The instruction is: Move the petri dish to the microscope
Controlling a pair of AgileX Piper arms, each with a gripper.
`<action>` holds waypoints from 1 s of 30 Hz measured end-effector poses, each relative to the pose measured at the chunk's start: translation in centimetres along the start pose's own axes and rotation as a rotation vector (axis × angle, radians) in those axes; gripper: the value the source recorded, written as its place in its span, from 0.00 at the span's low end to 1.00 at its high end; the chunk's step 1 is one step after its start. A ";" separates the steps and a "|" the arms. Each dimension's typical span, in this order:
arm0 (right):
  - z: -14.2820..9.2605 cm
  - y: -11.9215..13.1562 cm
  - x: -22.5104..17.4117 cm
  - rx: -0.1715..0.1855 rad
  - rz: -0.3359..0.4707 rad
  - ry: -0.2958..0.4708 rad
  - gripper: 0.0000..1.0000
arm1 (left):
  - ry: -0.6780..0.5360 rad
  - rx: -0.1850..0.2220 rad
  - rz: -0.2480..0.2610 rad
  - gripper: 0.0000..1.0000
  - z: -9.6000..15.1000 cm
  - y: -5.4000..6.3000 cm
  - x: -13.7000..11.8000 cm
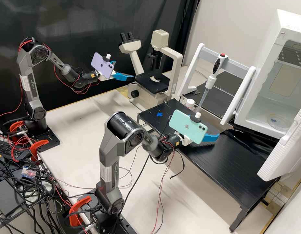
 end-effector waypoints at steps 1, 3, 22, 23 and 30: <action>0.0 0.0 0.0 0.000 0.000 0.000 1.00 | 0.000 0.000 0.000 1.00 0.0 0.0 0.0; 0.0 0.0 0.0 0.000 0.000 0.000 1.00 | 0.000 0.000 0.000 1.00 0.0 0.0 0.0; 3.9 4.1 -0.3 0.057 0.123 -0.107 1.00 | 0.000 0.000 0.000 1.00 0.0 0.0 0.0; 4.1 4.7 0.0 0.056 0.142 -0.111 1.00 | 0.000 0.000 0.000 1.00 0.0 0.0 0.0; 5.5 7.6 2.3 0.060 0.220 -0.143 1.00 | 0.000 0.000 0.000 1.00 0.0 0.0 0.0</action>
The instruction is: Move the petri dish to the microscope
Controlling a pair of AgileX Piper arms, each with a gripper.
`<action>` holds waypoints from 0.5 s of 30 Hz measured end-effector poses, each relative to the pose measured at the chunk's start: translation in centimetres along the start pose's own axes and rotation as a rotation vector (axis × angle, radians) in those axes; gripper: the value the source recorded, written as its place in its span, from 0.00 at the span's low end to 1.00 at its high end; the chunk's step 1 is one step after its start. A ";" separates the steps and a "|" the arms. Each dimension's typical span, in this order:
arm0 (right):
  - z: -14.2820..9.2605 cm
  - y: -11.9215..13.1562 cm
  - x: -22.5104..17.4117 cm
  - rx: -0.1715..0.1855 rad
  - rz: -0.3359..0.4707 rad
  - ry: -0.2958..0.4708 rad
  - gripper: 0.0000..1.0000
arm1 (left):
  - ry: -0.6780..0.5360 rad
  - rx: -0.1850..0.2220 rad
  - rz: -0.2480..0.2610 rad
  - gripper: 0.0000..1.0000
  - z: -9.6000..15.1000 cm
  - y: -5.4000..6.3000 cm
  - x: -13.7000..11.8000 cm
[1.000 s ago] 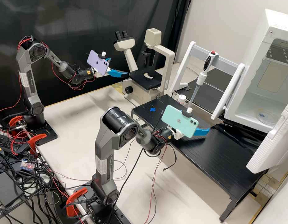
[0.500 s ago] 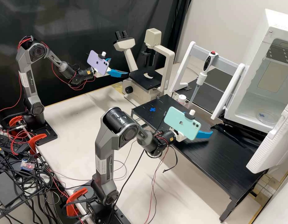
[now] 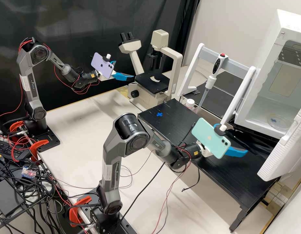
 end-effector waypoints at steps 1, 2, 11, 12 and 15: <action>0.1 0.4 0.7 0.004 0.006 -0.014 1.00 | 0.000 0.000 0.000 1.00 0.0 0.0 0.0; 0.2 0.7 1.4 0.009 0.018 -0.026 1.00 | 0.000 0.000 0.000 1.00 0.0 0.0 0.0; -0.1 3.9 6.3 0.044 0.098 -0.085 1.00 | 0.000 0.000 0.000 1.00 0.0 0.0 0.0; -0.2 4.0 6.5 0.044 0.101 -0.086 1.00 | 0.000 0.000 0.000 1.00 0.0 0.0 0.0; -0.7 5.0 8.0 0.058 0.129 -0.081 1.00 | 0.000 0.000 0.000 1.00 0.0 0.0 0.0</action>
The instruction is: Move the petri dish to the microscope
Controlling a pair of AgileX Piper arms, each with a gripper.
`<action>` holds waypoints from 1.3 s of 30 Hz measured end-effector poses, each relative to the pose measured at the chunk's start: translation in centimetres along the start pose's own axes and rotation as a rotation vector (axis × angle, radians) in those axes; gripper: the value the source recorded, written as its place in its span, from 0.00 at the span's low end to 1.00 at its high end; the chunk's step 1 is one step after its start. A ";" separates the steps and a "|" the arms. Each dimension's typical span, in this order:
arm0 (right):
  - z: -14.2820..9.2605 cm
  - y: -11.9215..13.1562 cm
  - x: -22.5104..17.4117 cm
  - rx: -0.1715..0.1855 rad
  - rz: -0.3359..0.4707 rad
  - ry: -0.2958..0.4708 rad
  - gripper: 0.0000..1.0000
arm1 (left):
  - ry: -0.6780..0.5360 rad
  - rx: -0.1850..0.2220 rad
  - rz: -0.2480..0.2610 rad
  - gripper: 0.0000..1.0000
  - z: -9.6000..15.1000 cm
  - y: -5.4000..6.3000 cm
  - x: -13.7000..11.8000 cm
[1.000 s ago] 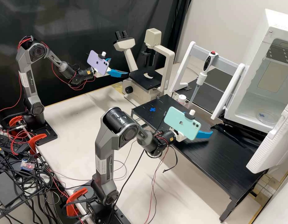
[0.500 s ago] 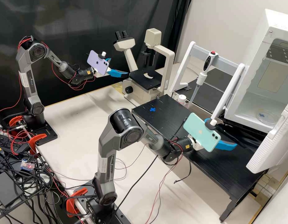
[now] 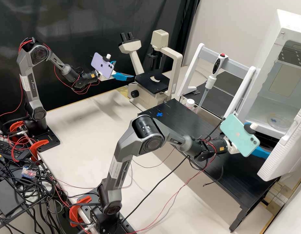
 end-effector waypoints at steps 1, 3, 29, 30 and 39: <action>-0.2 0.2 0.4 0.000 0.006 0.001 1.00 | 0.000 0.000 0.000 1.00 0.0 0.0 0.0; -0.7 0.5 1.3 -0.001 0.015 0.010 1.00 | 0.000 0.000 0.000 1.00 0.0 0.0 0.0; -3.4 -2.2 12.9 -0.066 -0.104 0.018 1.00 | 0.000 0.000 0.000 1.00 0.0 0.0 0.0; -3.5 -2.3 13.1 -0.062 -0.102 0.017 1.00 | 0.000 0.000 0.000 1.00 0.0 0.0 0.0; -3.9 -3.3 14.2 -0.094 -0.100 0.036 1.00 | 0.000 0.000 0.000 1.00 0.0 0.0 0.0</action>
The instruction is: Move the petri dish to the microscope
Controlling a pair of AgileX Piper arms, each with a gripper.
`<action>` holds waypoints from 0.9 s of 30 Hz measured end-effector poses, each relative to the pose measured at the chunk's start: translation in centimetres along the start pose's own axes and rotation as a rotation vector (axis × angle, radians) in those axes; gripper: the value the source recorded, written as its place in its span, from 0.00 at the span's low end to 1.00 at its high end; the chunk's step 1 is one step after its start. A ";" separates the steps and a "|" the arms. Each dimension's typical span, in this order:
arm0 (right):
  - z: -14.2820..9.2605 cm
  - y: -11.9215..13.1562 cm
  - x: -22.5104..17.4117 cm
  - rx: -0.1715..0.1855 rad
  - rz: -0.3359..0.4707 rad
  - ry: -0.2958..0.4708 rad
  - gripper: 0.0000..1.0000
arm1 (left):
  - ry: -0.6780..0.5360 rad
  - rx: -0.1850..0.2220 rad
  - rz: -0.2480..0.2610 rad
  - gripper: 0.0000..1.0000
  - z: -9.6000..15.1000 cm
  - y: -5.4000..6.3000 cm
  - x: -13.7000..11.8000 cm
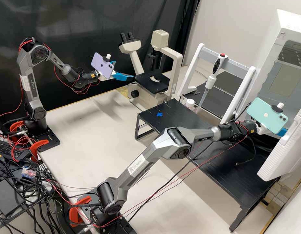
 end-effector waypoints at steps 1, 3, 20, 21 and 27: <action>0.0 -0.1 0.1 -0.007 -0.001 0.002 1.00 | 0.000 0.000 0.000 1.00 0.0 0.0 0.0; -0.1 -0.3 0.2 -0.018 -0.011 0.000 1.00 | 0.000 0.000 0.000 1.00 0.0 0.0 0.0; -0.5 -1.8 0.7 -0.022 -0.052 0.015 0.00 | 0.000 0.000 0.000 1.00 0.0 0.0 0.0; -0.5 -1.9 0.7 -0.013 -0.054 0.017 0.00 | 0.000 0.000 0.000 1.00 0.0 0.0 0.0; -0.5 -2.0 0.8 0.003 -0.066 0.022 0.00 | 0.000 0.000 0.000 1.00 0.0 0.0 0.0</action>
